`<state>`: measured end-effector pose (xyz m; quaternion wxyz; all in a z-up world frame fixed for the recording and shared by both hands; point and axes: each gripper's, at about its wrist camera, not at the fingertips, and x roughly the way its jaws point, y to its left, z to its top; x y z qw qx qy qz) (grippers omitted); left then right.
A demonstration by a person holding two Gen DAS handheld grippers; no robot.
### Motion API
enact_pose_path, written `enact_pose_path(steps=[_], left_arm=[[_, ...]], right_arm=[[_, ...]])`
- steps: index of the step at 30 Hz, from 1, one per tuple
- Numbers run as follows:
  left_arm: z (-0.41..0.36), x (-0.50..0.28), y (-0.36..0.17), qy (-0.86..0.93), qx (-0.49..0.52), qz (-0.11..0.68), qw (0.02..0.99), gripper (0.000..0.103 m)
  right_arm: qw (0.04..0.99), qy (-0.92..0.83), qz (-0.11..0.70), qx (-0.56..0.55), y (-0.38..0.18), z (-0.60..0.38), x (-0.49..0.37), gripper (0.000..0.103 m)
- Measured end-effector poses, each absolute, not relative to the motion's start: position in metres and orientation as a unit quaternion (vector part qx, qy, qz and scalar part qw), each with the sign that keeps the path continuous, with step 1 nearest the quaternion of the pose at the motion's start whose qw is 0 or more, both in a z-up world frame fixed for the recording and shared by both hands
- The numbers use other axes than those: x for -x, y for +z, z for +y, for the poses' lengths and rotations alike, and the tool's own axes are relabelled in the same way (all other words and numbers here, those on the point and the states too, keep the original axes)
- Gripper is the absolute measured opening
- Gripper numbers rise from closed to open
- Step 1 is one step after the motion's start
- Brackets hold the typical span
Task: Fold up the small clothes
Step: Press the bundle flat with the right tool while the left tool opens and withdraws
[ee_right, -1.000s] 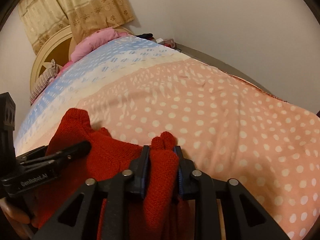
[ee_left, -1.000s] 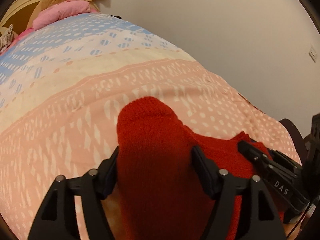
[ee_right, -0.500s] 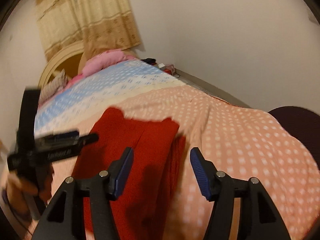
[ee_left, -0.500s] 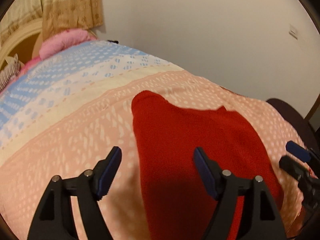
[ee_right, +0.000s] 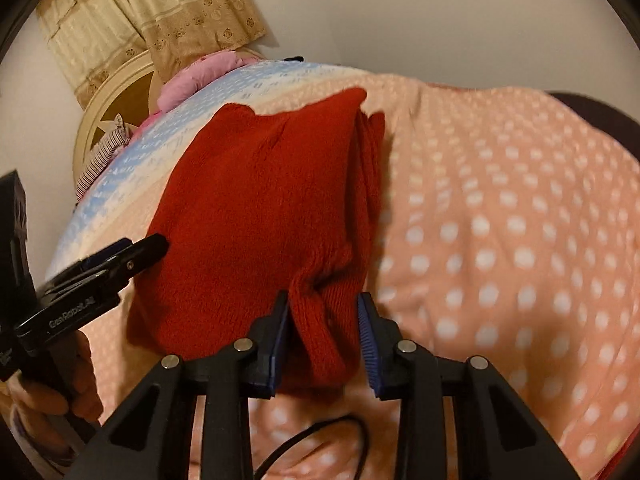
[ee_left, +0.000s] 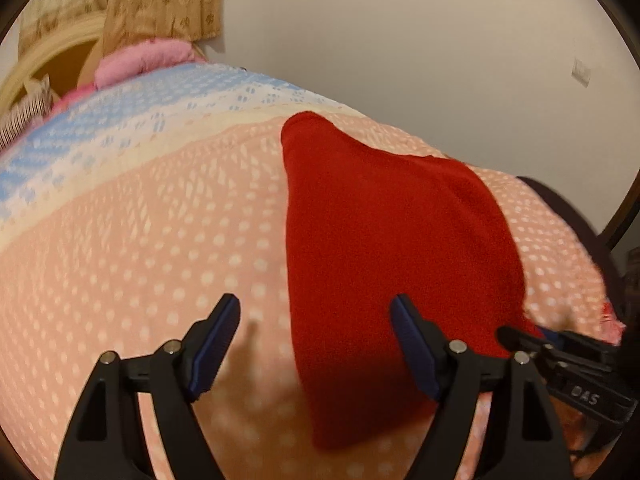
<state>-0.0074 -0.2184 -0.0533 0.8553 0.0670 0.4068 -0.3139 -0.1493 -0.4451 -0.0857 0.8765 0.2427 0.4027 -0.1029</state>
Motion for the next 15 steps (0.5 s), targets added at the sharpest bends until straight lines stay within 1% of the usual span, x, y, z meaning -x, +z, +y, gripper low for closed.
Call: enact_pose_path(steps=[3,5,6,7,8,10,11,15], left_arm=[[-0.207,0.013,-0.058,-0.331,-0.044,0.418,0.845,0.081],[-0.208,0.016,-0.064,-0.329,-0.048,0.427,0.841,0.082],[-0.209,0.019,-0.067,-0.328,-0.051,0.43,0.839,0.082],[-0.209,0.021,-0.07,-0.331,-0.054,0.435,0.836,0.081],[-0.21,0.023,-0.072,-0.334,-0.056,0.438,0.833,0.069],[-0.212,0.027,-0.075,-0.345,-0.069,0.439,0.827,0.054],[-0.212,0.029,-0.075,-0.347,-0.073,0.437,0.827,0.053],[-0.211,0.034,-0.074,-0.342,-0.09,0.428,0.832,0.053]], right_arm=[[0.877,-0.087,0.405,-0.246,-0.088,-0.438,0.157,0.034],[0.876,-0.088,0.404,-0.247,-0.089,-0.437,0.156,0.034],[0.873,-0.087,0.407,-0.253,-0.09,-0.438,0.153,0.033],[0.87,-0.086,0.412,-0.258,-0.091,-0.438,0.151,0.03],[0.867,-0.083,0.416,-0.263,-0.09,-0.436,0.15,0.026],[0.86,-0.067,0.415,-0.289,-0.084,-0.436,0.152,0.021],[0.857,-0.05,0.411,-0.307,-0.081,-0.436,0.155,0.018],[0.849,-0.06,0.43,-0.301,-0.091,-0.434,0.162,0.017]])
